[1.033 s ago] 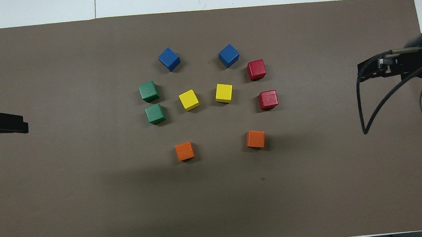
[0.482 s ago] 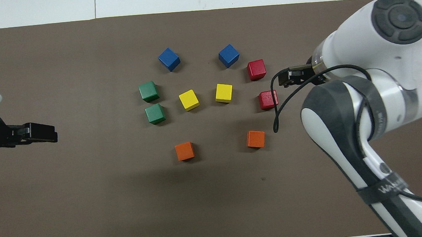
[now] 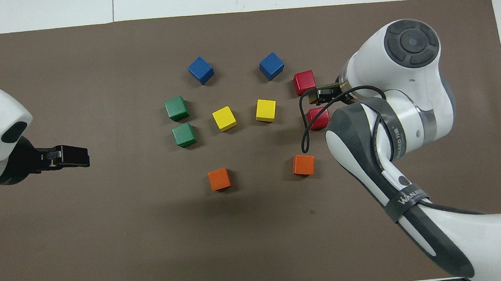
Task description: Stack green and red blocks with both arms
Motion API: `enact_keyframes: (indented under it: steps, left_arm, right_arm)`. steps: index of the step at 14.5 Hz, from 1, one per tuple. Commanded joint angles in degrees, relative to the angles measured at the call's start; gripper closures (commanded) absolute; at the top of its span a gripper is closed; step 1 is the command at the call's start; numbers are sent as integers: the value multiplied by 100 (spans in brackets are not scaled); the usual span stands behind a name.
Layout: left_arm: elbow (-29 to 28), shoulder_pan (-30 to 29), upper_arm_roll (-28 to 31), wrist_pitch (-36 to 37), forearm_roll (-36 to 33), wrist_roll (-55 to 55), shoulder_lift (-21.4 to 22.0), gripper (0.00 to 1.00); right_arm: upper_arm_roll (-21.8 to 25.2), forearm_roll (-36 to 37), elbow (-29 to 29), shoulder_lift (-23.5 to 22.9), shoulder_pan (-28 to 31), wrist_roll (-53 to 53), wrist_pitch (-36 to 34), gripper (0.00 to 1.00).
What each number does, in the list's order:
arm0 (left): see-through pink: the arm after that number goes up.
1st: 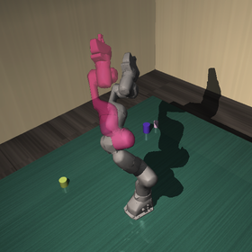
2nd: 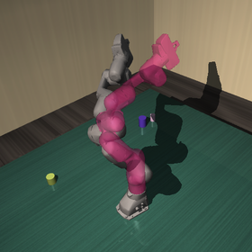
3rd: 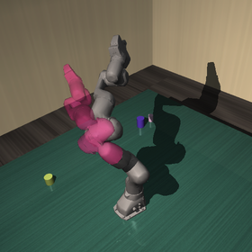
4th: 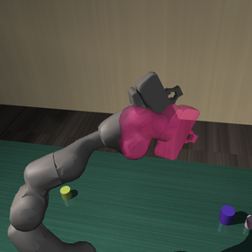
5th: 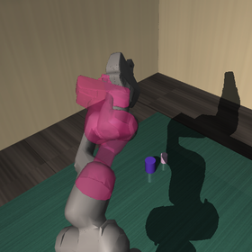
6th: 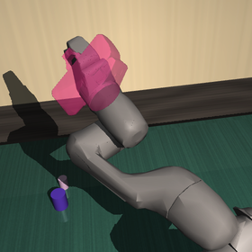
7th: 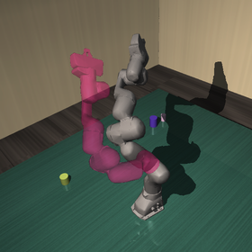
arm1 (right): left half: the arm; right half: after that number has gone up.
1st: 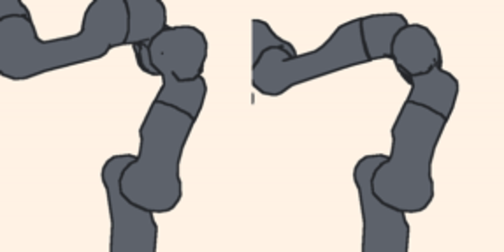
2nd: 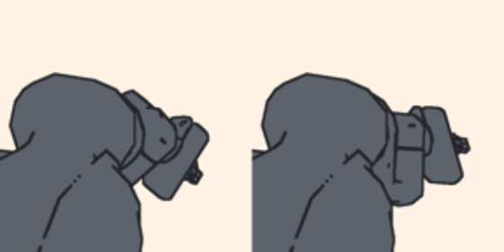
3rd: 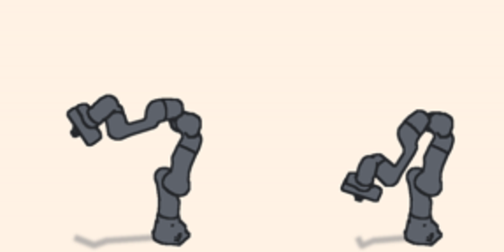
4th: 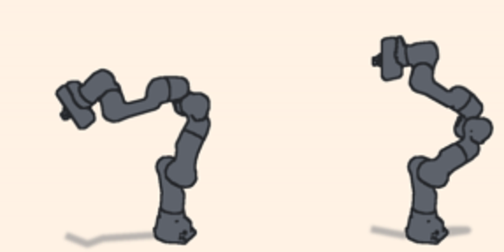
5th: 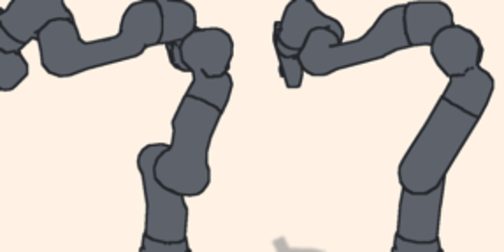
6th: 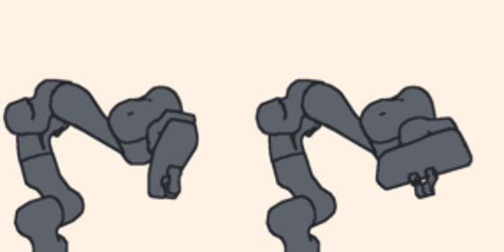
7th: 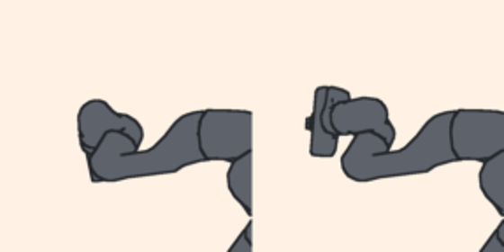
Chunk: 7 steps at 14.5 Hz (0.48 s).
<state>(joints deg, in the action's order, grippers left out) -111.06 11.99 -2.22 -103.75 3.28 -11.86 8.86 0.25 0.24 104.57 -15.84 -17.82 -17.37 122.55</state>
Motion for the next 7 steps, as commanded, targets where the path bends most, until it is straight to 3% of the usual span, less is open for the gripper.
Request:
enact_keyframes:
  steps: [1, 4, 7]
  left_arm:
    - [-363, 363, 81, -531, 68, -290, -59, 0]
    - [-425, 812, 81, -1223, 59, -1018, -716, 0]
    - [-521, 857, 90, -2068, 50, -1090, -1210, 0]
  right_arm:
    - [-7, -103, 283, 56, -20, 102, 155, 0]
    - [-16, -103, 292, -76, -20, 234, 190, 0]
    - [-16, -112, 345, -208, -20, 234, 401, 0]
